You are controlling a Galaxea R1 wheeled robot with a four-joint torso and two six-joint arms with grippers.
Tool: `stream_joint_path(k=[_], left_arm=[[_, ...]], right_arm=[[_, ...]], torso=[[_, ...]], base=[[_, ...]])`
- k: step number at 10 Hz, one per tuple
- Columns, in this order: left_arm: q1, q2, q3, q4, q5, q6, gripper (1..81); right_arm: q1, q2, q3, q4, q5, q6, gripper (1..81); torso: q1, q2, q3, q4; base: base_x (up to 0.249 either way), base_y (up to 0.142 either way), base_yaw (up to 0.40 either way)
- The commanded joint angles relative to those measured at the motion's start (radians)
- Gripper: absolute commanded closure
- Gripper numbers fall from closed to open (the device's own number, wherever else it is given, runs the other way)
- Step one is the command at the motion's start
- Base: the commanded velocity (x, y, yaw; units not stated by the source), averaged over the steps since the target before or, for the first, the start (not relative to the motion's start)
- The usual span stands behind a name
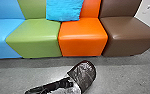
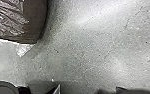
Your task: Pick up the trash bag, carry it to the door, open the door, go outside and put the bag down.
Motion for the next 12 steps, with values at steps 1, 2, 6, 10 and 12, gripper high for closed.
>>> stream_joint_path(k=[1, 2, 6, 10, 12], left_arm=[[-0.081, -0.002, 0.005, -0.003, 0.071, -0.002, 81.1], [-0.076, -0.008, 0.005, -0.005, 0.071, -0.002, 81.1], [-0.077, -0.011, 0.010, -0.013, 0.077, -0.004, 81.1], [-0.078, -0.017, 0.021, -0.016, 0.082, -0.002, 81.1], [-0.079, -0.025, 0.027, -0.025, 0.080, -0.002, 81.1]], right_arm=[[0.057, -0.055, 0.012, 0.019, -0.059, -0.001, 1.0], [0.056, -0.053, 0.012, 0.019, -0.059, -0.001, 1.0], [0.054, -0.050, 0.007, 0.019, -0.059, -0.002, 1.0], [0.048, -0.036, -0.002, 0.017, -0.059, -0.004, 1.0], [0.039, -0.029, -0.016, 0.017, -0.059, -0.005, 1.0]], torso=[[0.000, 0.000, 0.000, 0.000], [0.000, 0.000, 0.000, 0.000], [-0.073, 0.116, 0.000, 0.000], [-0.158, 0.255, 0.000, 0.000], [-0.205, 0.330, 0.046, 0.000]], base=[[0.000, 0.000, 0.000], [0.000, 0.000, 0.000], [0.000, 0.000, 0.000], [0.000, 0.000, 0.000], [0.000, 0.000, 0.000]])
